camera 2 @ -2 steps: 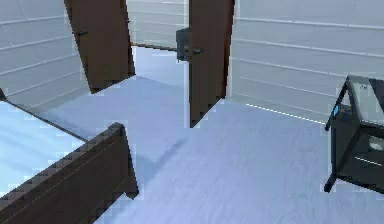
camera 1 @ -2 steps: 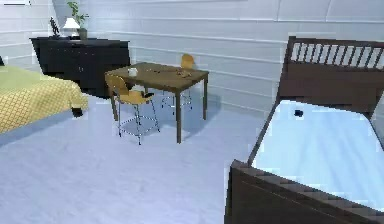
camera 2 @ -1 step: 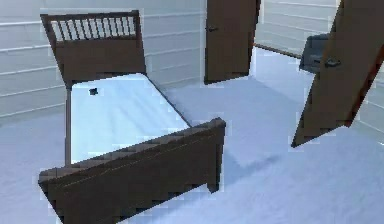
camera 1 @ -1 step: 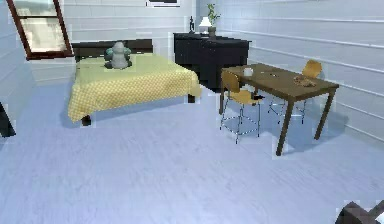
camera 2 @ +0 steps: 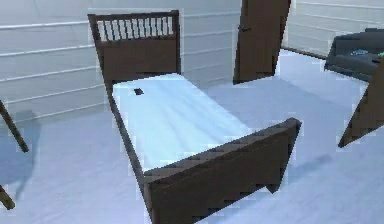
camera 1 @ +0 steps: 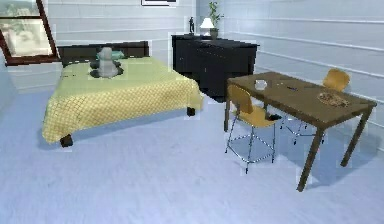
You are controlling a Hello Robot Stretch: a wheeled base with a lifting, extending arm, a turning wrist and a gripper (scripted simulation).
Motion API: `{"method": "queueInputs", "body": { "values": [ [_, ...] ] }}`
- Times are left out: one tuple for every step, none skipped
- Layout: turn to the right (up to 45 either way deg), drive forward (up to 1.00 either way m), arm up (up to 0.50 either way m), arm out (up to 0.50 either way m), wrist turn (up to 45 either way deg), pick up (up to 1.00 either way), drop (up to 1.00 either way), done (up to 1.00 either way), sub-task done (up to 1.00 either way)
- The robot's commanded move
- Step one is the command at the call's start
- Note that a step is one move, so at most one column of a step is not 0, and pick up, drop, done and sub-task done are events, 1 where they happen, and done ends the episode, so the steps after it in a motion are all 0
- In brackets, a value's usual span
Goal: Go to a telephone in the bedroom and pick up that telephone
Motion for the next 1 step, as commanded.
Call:
{"method": "queueInputs", "body": {
  "values": [
    [24.0,0.0,0.0,0.0,0.0,0.0,0.0,0.0,0.0]
  ]
}}
